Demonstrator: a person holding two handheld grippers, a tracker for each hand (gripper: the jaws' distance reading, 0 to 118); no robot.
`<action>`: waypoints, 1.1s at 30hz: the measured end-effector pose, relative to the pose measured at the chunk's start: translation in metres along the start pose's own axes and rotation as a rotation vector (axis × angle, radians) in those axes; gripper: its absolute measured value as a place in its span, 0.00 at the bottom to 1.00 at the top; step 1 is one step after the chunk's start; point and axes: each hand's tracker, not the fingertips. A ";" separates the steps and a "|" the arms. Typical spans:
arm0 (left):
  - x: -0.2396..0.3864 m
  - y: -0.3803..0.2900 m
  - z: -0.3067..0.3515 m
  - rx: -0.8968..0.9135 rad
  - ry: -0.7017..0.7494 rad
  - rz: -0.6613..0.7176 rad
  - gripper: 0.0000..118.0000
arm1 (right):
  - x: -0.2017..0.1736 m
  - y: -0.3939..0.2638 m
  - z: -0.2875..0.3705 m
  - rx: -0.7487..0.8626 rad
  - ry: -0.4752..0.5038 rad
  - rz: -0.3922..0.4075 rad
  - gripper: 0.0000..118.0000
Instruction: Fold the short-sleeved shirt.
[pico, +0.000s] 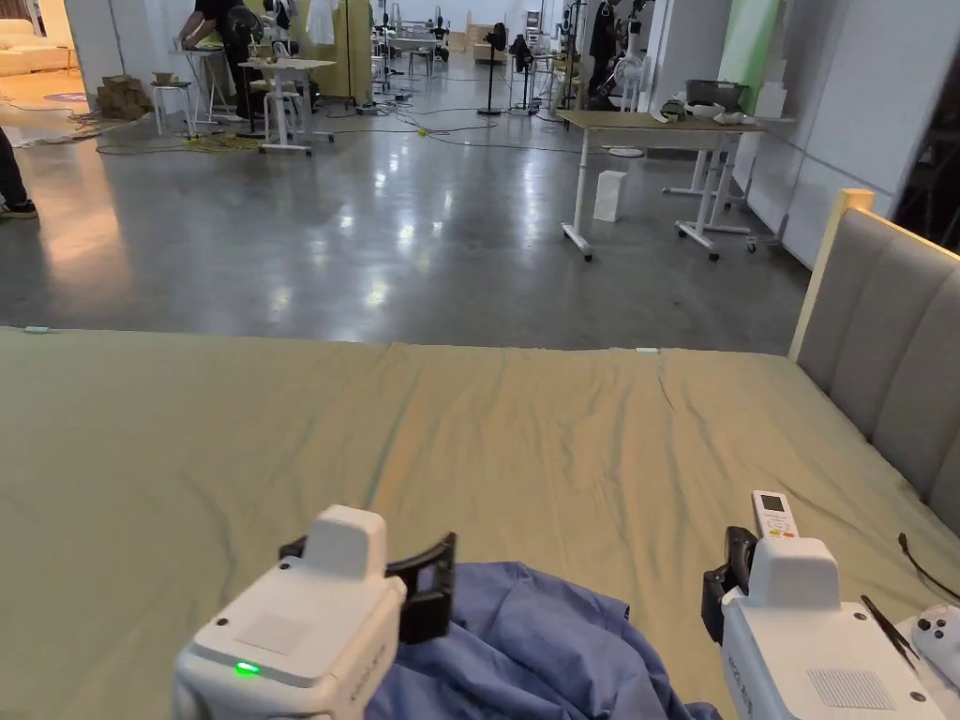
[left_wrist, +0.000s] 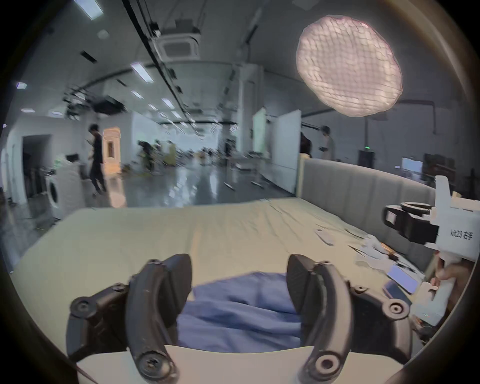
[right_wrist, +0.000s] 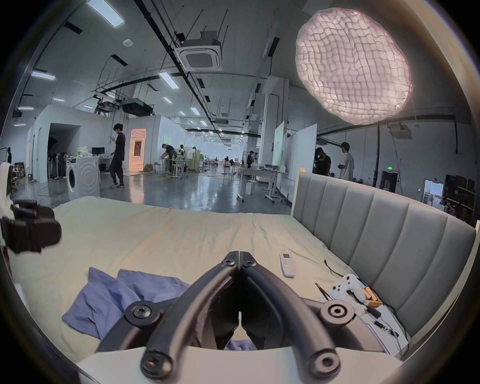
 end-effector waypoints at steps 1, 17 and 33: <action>-0.010 0.001 0.006 0.024 0.036 0.002 0.39 | -0.003 0.000 -0.004 0.007 0.006 0.000 0.00; -0.073 0.007 0.021 -0.071 0.237 0.107 0.00 | -0.030 0.013 -0.002 0.063 0.045 -0.007 0.00; -0.160 -0.072 -0.175 -0.604 0.112 0.327 0.75 | -0.013 -0.022 -0.027 -0.055 0.012 0.024 0.00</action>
